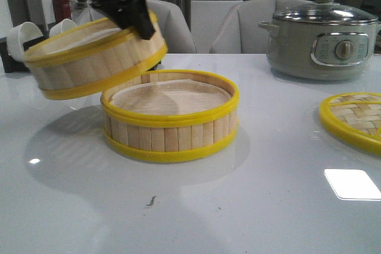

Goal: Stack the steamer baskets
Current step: 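Lift the basket with the left gripper and lower it onto the middle basket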

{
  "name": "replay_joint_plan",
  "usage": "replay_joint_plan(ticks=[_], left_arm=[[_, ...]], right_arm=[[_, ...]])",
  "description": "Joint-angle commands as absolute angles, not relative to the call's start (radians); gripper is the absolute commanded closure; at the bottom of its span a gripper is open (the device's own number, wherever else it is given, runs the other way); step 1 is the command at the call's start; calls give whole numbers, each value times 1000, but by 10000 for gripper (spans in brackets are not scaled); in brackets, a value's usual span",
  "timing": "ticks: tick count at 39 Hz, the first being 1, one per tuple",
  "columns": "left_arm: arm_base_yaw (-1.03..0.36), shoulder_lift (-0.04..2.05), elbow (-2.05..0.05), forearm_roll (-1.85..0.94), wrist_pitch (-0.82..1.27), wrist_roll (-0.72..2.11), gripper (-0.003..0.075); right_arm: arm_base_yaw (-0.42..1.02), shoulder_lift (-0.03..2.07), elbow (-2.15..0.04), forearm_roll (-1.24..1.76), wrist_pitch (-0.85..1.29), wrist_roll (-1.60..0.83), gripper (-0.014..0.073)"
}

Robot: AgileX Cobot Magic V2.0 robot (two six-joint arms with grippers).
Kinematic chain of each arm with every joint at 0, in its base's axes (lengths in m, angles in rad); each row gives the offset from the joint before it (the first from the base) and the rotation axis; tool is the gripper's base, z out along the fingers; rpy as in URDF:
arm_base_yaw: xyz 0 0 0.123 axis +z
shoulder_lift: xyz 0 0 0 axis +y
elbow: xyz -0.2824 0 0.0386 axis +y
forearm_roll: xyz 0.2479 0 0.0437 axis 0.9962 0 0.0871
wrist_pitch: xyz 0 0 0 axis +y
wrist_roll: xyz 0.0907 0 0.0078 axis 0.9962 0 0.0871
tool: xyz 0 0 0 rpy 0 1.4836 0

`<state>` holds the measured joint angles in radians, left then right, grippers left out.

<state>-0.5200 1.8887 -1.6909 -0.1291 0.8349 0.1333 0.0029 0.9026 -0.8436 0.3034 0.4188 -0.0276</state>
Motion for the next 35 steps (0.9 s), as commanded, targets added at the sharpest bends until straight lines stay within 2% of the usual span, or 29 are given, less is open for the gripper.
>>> replay_joint_plan(ticks=[1, 12, 35], left_arm=[[-600, 1844, -1746, -136, 772, 132, 632], [-727, 1946, -1770, -133, 764, 132, 632], [-731, 1980, -1770, -147, 733, 131, 624]], right_arm=[[-1, 896, -882, 302, 345, -30, 23], [-1, 896, -882, 302, 347, -30, 23], [-1, 896, -882, 302, 351, -30, 23]])
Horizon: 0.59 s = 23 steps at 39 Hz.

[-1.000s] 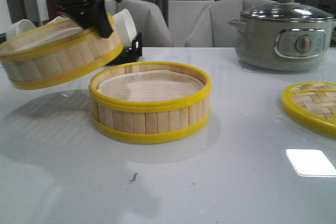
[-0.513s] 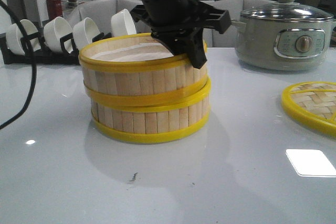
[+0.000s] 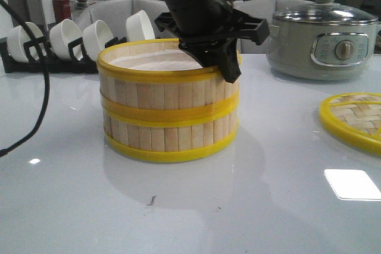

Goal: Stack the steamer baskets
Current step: 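Lift the basket with the left gripper and lower it onto the middle basket, then open the left gripper and raise it away from the stacked baskets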

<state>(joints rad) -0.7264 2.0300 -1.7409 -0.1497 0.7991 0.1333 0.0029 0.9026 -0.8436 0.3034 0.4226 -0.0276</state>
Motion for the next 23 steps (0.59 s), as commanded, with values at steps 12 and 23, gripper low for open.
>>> replay_joint_plan(ticks=[12, 23], left_arm=[[-731, 1975, -1770, -143, 730, 131, 259], [-720, 1923, -1912, -75, 782, 131, 261]], right_arm=[[-1, 896, -882, 302, 352, -30, 23], [-1, 896, -866, 302, 356, -30, 23]])
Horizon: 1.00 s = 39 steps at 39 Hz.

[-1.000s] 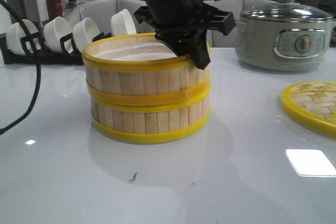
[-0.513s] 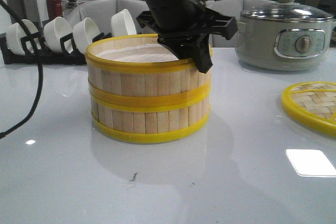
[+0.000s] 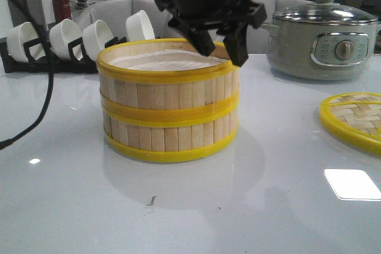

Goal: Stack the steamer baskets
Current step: 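Open the left gripper and raise it away from the stacked baskets, then move the right gripper above the woven bamboo lid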

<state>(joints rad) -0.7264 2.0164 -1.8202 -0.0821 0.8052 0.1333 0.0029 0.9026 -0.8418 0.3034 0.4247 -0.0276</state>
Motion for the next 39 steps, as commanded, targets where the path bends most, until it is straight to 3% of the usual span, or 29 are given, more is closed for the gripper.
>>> replay_joint_plan(ticks=[1, 8, 12, 14, 17, 27, 33, 39], left_arm=[[-716, 1921, -1932, -75, 797, 131, 264], [-674, 1886, -2090, -38, 885, 77, 305], [-616, 1846, -2150, -20, 909, 77, 486], [-581, 1820, -2160, -16, 910, 77, 634], [-510, 1770, -2159, -15, 927, 77, 609], [-197, 1552, -2056, -44, 981, 77, 632], [-58, 1395, -1831, -56, 897, 77, 632], [-31, 1194, -1518, -77, 742, 77, 632]], right_arm=[[-1, 896, -863, 302, 356, -30, 23], [-1, 896, -860, 302, 357, -30, 23], [-1, 896, -860, 302, 356, -30, 23], [-1, 897, -860, 302, 356, -30, 23], [-1, 904, -860, 302, 356, -30, 23], [-1, 931, -860, 303, 356, -30, 23], [2, 936, -860, 303, 356, -30, 24], [2, 936, -860, 303, 355, -30, 24]])
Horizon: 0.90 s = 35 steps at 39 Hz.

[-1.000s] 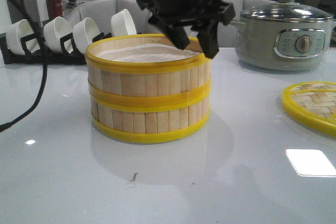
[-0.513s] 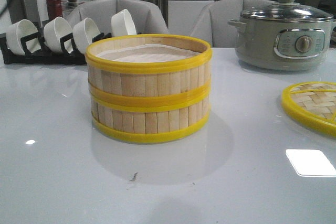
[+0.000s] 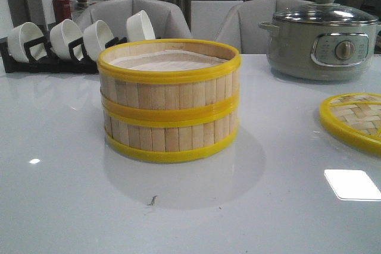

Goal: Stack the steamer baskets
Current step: 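Move the right gripper above the woven bamboo lid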

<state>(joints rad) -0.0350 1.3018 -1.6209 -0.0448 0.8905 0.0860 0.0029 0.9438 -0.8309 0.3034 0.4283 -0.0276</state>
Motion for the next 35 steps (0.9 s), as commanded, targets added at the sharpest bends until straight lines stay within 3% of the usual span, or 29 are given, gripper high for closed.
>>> replay_joint_plan(ticks=[1, 16, 27, 35], left_arm=[[-31, 1167, -1461, -85, 713, 77, 632], [-77, 749, -843, -118, 455, 77, 632], [-123, 541, -619, -121, 436, 77, 632], [-123, 520, -559, -121, 433, 77, 632]], right_arm=[[2, 936, -860, 303, 356, -30, 24], [20, 936, -860, 303, 400, -30, 24], [48, 936, -860, 303, 460, -30, 24], [48, 947, -860, 303, 540, -30, 24]])
